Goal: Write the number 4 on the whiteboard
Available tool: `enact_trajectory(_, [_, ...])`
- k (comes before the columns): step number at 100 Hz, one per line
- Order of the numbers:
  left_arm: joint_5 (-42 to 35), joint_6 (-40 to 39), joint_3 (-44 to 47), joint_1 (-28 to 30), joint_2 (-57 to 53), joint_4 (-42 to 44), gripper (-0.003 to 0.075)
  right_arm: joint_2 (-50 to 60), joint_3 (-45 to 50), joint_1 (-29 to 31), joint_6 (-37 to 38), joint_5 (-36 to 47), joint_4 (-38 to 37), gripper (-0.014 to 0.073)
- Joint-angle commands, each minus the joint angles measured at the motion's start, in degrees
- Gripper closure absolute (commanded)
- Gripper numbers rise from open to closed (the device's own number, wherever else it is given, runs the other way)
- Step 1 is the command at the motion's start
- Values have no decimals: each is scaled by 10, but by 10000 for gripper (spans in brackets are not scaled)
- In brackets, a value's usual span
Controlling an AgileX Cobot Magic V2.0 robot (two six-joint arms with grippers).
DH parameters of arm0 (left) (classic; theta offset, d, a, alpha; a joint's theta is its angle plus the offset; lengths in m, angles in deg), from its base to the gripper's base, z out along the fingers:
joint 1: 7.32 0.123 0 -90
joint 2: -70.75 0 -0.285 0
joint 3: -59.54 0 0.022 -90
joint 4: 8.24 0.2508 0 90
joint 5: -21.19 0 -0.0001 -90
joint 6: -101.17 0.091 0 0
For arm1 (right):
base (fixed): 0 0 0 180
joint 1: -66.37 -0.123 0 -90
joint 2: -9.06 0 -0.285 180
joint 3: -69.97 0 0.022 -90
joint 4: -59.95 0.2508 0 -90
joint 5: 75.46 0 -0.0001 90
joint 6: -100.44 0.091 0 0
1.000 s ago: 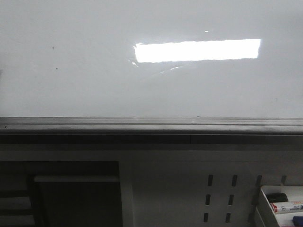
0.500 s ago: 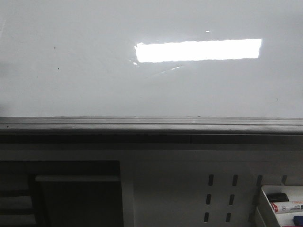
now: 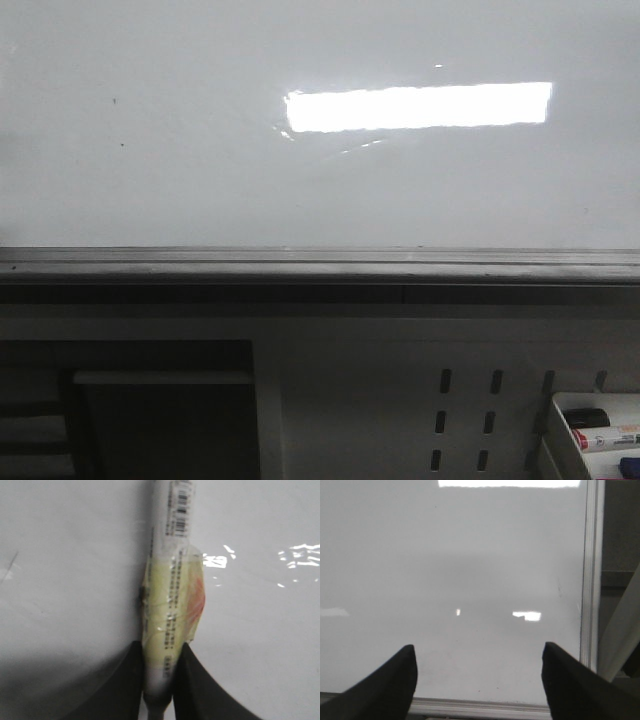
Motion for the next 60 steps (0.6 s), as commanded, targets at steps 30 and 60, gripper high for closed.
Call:
enact_trajectory(30, [403, 176, -208, -67, -57, 25, 741, -150, -172, -36, -325, -190, 304, 123])
enact_trajectory(60, [486, 410, -236, -186, -55, -139, 741, -311, -247, -103, -544, -288, 447, 125])
